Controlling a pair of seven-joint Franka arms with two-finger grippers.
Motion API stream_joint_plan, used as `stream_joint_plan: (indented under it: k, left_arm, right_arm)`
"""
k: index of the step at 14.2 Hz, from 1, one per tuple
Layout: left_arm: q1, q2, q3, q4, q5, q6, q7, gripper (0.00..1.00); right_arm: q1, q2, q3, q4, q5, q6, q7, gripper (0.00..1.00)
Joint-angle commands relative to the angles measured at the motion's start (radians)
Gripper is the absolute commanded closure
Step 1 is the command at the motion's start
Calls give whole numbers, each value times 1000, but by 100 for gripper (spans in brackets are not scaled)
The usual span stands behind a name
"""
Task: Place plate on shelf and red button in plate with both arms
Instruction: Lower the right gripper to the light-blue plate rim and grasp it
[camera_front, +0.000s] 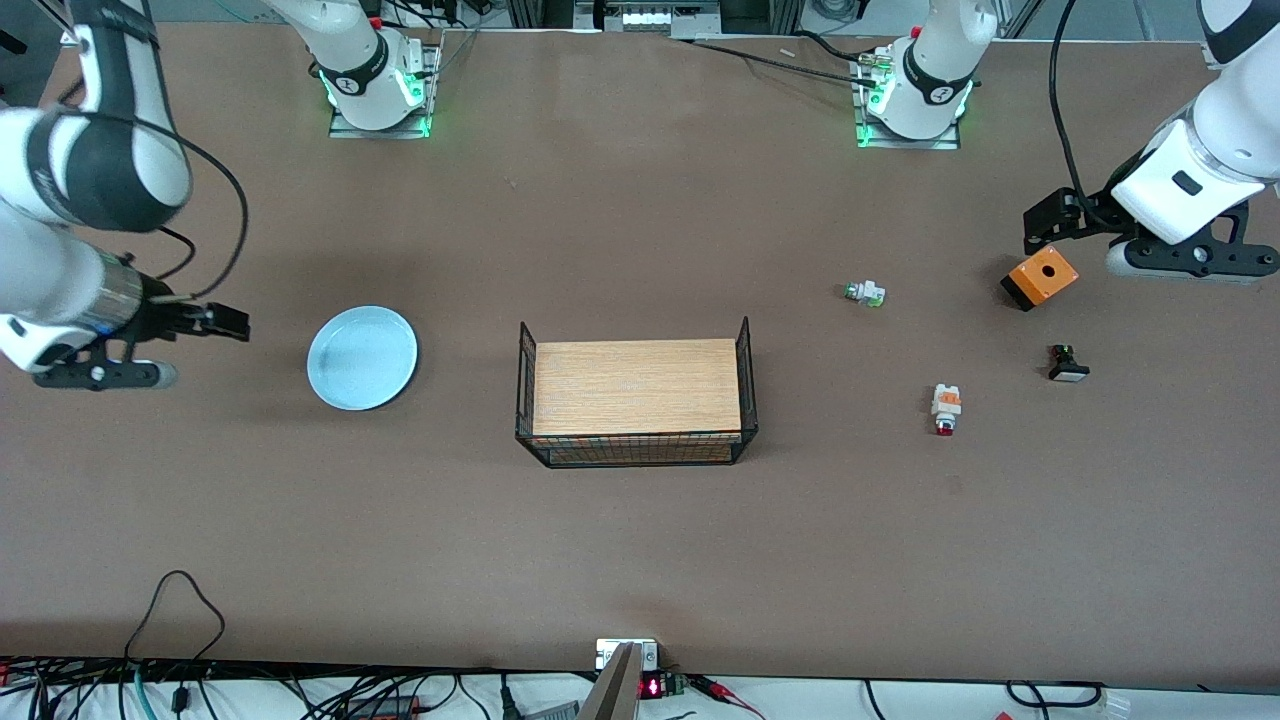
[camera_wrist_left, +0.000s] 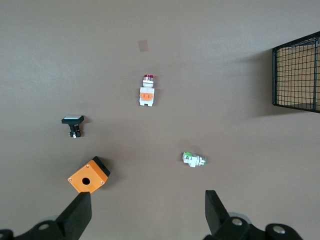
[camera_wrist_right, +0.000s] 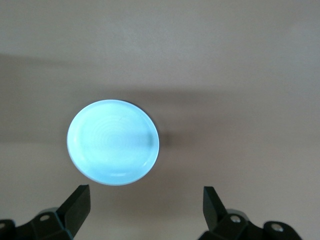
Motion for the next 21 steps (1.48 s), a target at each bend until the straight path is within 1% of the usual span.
stream_joint_plan:
  k: [1, 3, 4, 5, 8, 10, 11, 12, 13, 14, 15, 16, 17, 19, 21]
  left_arm:
    - [3, -5, -1, 15, 17, -21, -3, 0]
    - [5, -5, -1, 15, 16, -23, -3, 0]
    - [5, -5, -1, 14, 16, -23, -3, 0]
    - [5, -5, -1, 14, 16, -23, -3, 0]
    - [5, -5, -1, 15, 17, -28, -3, 0]
    - [5, -5, -1, 15, 16, -28, -3, 0]
    - [5, -5, -1, 15, 16, -29, -3, 0]
    - [5, -5, -1, 15, 17, -28, -3, 0]
    - [6, -5, -1, 15, 16, -28, -2, 0]
    - [5, -5, -1, 15, 16, -28, -3, 0]
    - [5, -5, -1, 15, 16, -28, -3, 0]
    - [6, -5, -1, 15, 16, -28, -2, 0]
    - [5, -5, -1, 15, 16, -28, -2, 0]
    - [6, -5, -1, 15, 16, -29, -3, 0]
    - [5, -5, -1, 15, 16, -28, -3, 0]
  right_arm:
    - [-8, -14, 6, -165, 0, 169, -9, 0]
    - [-29, 16, 6, -267, -2, 316, -24, 0]
    - [-37, 36, 6, -301, 0, 373, -24, 0]
    - [-43, 68, 7, -315, 0, 416, -24, 0]
    - [-41, 159, 7, -316, 0, 482, -24, 0]
    - [-37, 203, 7, -315, 0, 498, -24, 0]
    - [-35, 217, 7, -315, 4, 500, -23, 9]
    - [-35, 228, 7, -316, 4, 500, -23, 27]
    - [-35, 233, 7, -322, 4, 493, -23, 56]
    - [-35, 234, 9, -332, 3, 492, -23, 79]
    - [-35, 231, 9, -335, 3, 489, -23, 94]
    - [-34, 228, 9, -336, 3, 487, -23, 100]
    - [-34, 224, 10, -335, 4, 478, -17, 100]
    - [-34, 193, 15, -326, 12, 402, -11, 100]
    - [-31, 155, 15, -324, 14, 374, -11, 100]
